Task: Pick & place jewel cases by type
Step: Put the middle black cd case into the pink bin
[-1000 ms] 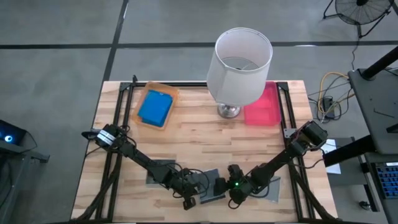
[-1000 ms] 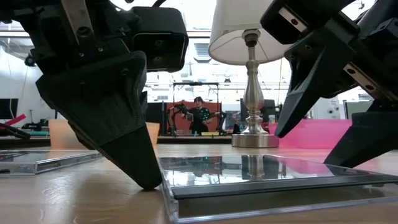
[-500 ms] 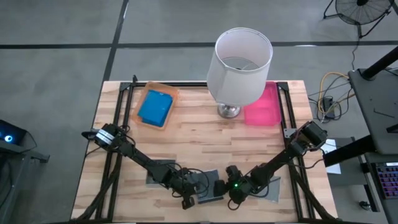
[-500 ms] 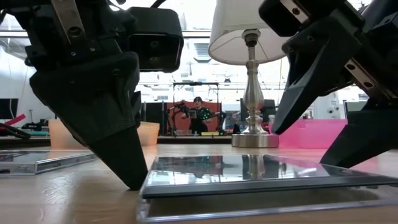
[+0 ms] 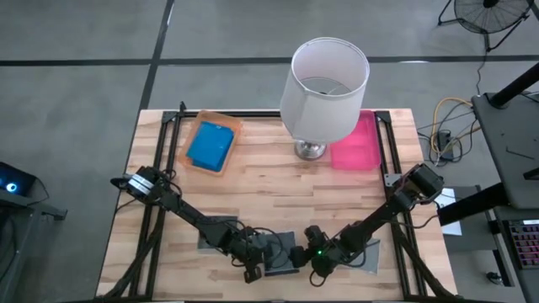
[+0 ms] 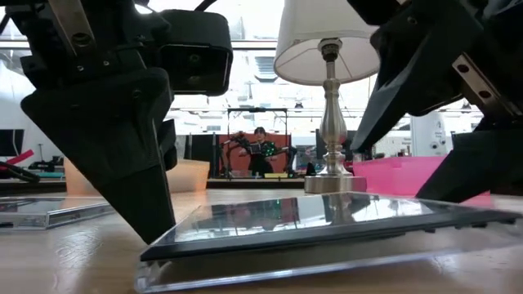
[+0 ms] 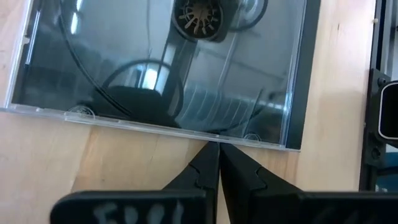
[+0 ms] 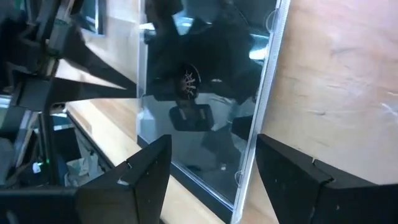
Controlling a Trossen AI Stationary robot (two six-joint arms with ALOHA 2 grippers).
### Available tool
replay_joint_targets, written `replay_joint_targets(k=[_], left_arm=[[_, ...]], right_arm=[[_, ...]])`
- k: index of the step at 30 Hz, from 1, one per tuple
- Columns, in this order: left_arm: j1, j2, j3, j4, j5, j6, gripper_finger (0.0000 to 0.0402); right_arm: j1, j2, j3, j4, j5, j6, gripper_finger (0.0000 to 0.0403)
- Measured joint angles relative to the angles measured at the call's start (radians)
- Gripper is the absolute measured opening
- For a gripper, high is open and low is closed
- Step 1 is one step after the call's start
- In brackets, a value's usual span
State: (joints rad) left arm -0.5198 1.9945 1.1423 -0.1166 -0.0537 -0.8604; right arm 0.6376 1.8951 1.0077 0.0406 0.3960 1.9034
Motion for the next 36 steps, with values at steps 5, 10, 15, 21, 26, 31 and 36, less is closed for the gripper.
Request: replay_joint_targets(k=[5,10,15,21,26,31,36], left_arm=[[0.000,0.000,0.000,-0.007,0.010,0.000,0.0000],[0.000,0.000,-0.001,-0.017,0.022,0.000,0.0000],[0.000,-0.002,-0.001,-0.028,0.029,0.001,0.0000],[0.000,-0.002,-0.001,-0.033,0.031,0.001,0.0000],[0.000,-0.002,-0.001,-0.033,0.031,0.001,0.0000],[0.000,-0.002,-0.001,-0.034,0.031,0.001,0.0000],[0.002,-0.002,0.000,-0.035,0.032,0.001,0.0000]], right_arm=[[0.000,-0.003,0.012,-0.002,0.004,-0.024,0.0221],[0.000,-0.004,0.032,-0.009,0.003,-0.047,0.0221],[0.000,-0.004,0.040,-0.008,0.004,-0.061,0.0221],[0.000,-0.004,0.051,-0.008,0.004,-0.072,0.0221],[0.006,-0.005,0.052,-0.006,0.007,-0.074,0.0221],[0.015,-0.011,0.053,0.001,0.011,-0.074,0.0221],[0.015,-0.026,0.053,0.007,0.027,-0.095,0.0221]])
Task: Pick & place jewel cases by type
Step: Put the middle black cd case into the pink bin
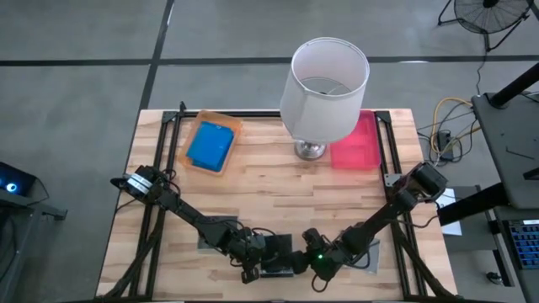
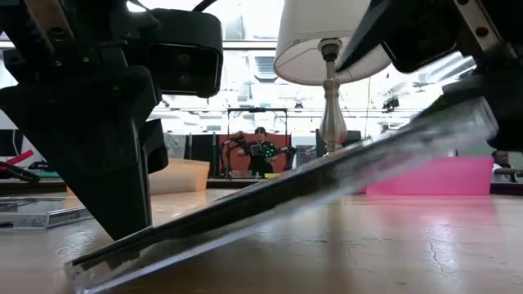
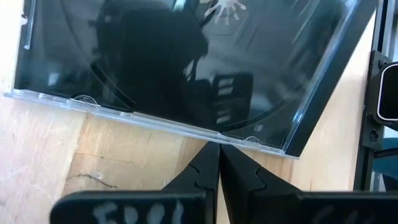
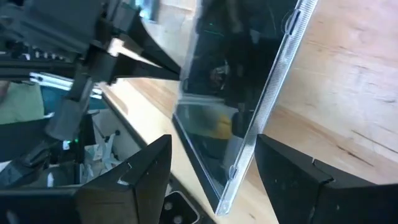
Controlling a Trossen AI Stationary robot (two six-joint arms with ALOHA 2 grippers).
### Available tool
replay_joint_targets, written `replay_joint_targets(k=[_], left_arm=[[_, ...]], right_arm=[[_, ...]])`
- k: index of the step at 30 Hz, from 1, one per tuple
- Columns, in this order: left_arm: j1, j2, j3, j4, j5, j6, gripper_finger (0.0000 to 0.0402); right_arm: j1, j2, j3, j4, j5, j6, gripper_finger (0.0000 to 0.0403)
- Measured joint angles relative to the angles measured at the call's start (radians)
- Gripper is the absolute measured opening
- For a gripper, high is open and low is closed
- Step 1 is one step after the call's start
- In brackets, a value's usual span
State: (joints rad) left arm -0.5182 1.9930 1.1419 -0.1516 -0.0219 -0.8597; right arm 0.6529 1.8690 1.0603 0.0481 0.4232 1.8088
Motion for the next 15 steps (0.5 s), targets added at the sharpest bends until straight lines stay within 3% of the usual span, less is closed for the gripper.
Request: replay_joint_targets(k=[15], left_arm=[[0.009,0.000,0.000,0.009,0.004,-0.002,0.0000]], right_arm=[[-0.010,-0.023,0.005,0.180,0.070,-0.120,0.0221]])
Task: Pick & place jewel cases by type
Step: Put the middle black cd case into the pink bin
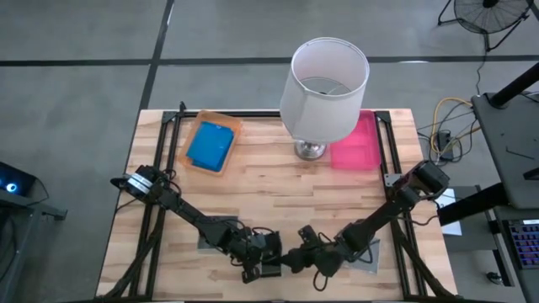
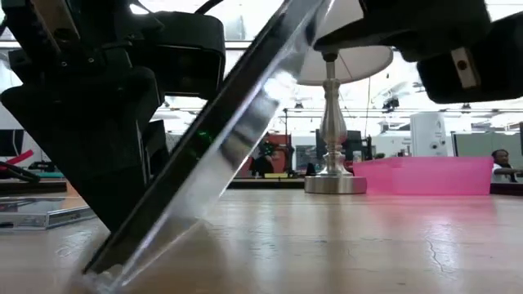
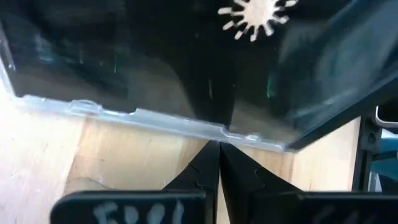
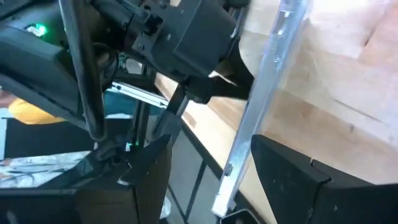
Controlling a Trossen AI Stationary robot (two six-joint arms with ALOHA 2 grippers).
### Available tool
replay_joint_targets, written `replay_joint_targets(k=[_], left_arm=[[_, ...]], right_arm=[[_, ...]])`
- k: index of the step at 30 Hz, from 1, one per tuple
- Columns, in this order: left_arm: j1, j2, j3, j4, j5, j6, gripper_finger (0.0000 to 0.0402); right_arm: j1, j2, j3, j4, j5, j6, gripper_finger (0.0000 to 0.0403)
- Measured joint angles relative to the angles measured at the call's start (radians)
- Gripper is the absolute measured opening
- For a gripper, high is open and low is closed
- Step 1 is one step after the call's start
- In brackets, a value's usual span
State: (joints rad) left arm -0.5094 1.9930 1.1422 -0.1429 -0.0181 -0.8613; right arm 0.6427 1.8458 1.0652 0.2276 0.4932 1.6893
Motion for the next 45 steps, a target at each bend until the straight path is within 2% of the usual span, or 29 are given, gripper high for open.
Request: replay_joint_targets(k=[6,18,35,45], left_arm=[[0.011,0.000,0.002,0.081,-0.029,0.000,0.0000],[0.031,-0.010,0.002,0.081,-0.021,-0.007,0.0000],[0.034,-0.013,0.047,0.011,-0.022,-0.003,0.0000],[0.030,-0.013,0.097,-0.113,-0.022,-0.001,0.0000]], right_arm=[[-0.024,0.007,-0.005,0.005,-0.019,-0.029,0.0221],[-0.036,0.006,-0.005,0.013,-0.060,-0.070,0.0214],[-0.035,0.006,-0.006,-0.093,-0.115,-0.038,0.0123],[-0.034,0.005,-0.007,-0.128,-0.135,-0.038,0.0062]])
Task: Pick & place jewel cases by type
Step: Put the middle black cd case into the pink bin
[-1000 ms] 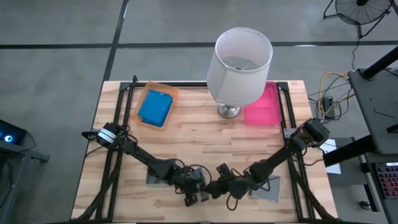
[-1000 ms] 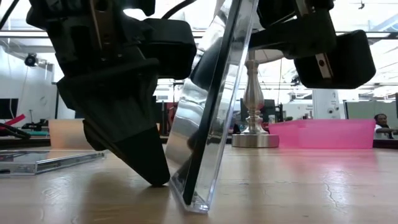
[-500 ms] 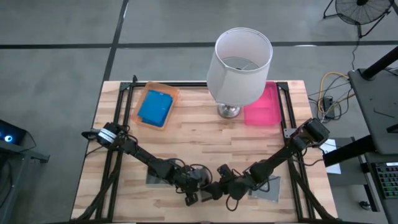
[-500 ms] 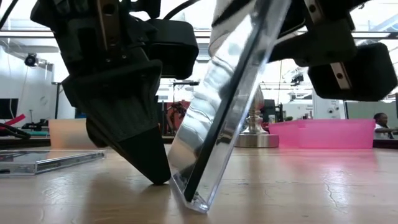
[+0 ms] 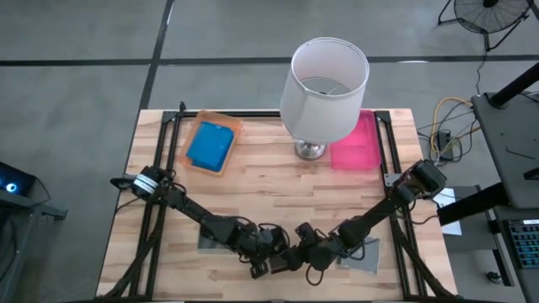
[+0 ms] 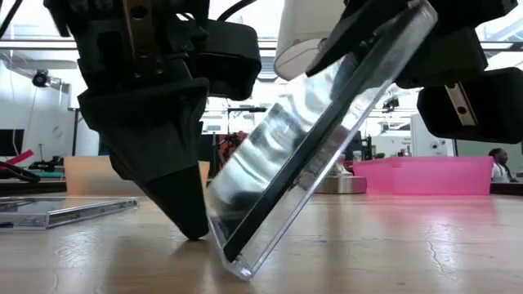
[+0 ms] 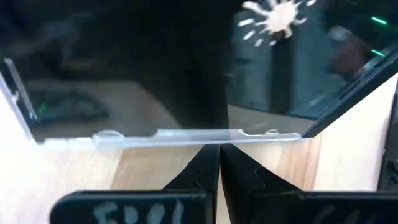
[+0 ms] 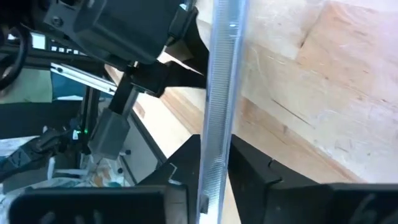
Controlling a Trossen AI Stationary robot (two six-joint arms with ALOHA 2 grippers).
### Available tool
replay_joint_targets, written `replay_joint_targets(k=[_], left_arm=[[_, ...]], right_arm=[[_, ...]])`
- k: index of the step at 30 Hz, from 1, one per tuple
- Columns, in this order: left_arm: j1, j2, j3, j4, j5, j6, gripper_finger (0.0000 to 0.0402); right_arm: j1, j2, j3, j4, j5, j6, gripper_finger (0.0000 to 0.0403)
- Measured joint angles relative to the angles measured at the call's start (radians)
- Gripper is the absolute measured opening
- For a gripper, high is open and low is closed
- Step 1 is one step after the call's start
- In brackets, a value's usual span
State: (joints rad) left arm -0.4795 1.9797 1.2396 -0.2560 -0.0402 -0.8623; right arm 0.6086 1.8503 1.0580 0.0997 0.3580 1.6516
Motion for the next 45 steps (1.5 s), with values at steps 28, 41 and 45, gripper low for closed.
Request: replay_joint_targets(k=[28,41,45], left_arm=[[-0.049,-0.532,-0.265,0.003,-0.257,0.016,0.0000],[-0.045,-0.639,-0.350,0.030,-0.301,0.018,0.0000],[-0.045,-0.640,-0.350,0.039,-0.303,0.017,0.0000]], right_arm=[[0.016,-0.319,0.021,-0.593,0.091,0.026,0.0016],[0.047,-0.575,0.034,-1.029,0.343,0.270,0.0016],[0.053,-0.578,0.032,-1.143,0.405,0.405,0.0016]])
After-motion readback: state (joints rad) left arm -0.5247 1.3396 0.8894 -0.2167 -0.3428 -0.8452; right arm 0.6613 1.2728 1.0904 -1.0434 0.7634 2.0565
